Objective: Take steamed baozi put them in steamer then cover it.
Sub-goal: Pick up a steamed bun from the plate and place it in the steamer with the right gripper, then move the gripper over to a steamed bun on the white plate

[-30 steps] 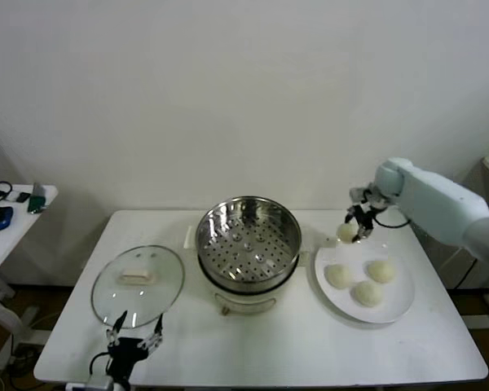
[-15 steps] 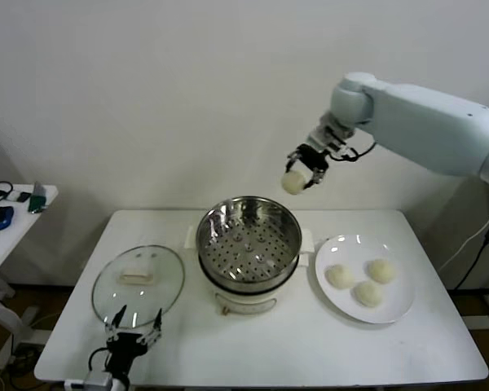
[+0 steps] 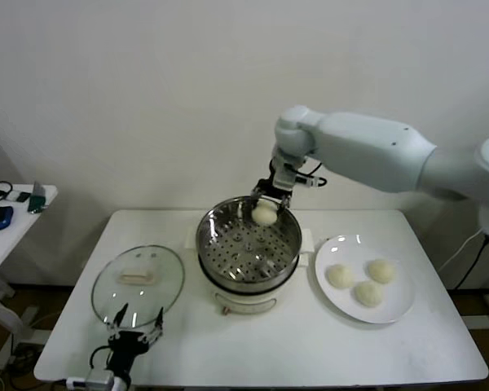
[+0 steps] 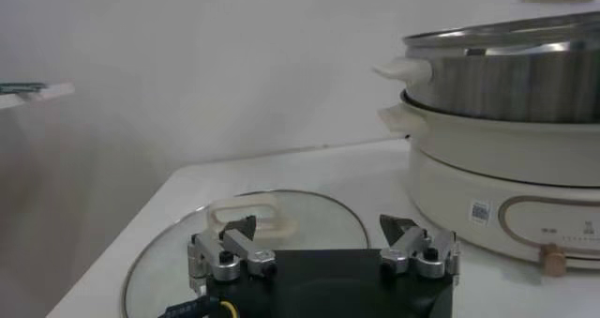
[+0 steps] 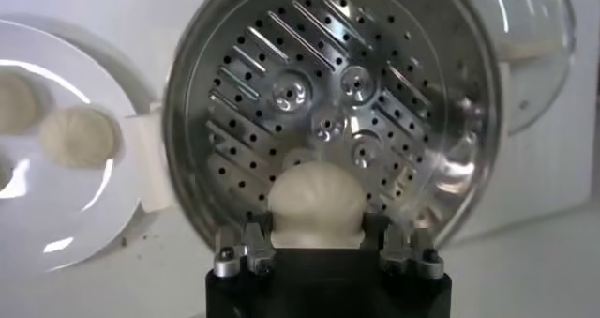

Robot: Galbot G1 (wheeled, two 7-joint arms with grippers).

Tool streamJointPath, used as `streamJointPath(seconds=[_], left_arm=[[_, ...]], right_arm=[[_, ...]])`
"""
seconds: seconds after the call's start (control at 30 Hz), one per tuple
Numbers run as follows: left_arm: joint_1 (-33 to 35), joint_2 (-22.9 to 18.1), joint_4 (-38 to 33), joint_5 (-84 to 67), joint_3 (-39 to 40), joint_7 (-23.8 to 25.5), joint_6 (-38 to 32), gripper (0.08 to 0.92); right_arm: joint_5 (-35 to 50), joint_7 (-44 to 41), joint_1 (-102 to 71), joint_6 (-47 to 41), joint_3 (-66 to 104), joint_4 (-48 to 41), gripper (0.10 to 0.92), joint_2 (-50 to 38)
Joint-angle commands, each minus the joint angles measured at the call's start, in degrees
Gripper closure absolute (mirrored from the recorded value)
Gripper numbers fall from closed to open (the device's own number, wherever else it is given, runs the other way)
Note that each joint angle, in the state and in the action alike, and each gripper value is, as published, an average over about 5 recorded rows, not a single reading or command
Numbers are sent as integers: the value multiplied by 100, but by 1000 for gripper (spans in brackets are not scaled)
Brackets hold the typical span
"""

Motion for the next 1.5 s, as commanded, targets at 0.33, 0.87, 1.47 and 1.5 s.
streamJointPath(seconds=[0.33,0.87,1.47,1.5], left_arm=[[4,-27,24,2,16,-56,-51,177],[72,-131,-67,77,13,-93,-105,177],[55,-162,-213,23,15,-85,-86,177],[41,-168,-213,23,16,-84,-85,177]], right_arm=[[-1148,535,-949,585,672,-1432,373,762],[1095,92,129,297,-101,-782,203,198],[5360,633,2853,-5162,-4303,2709,202,-2908],[5192,736,2671,-5297,-4225,2798,203,-3035]])
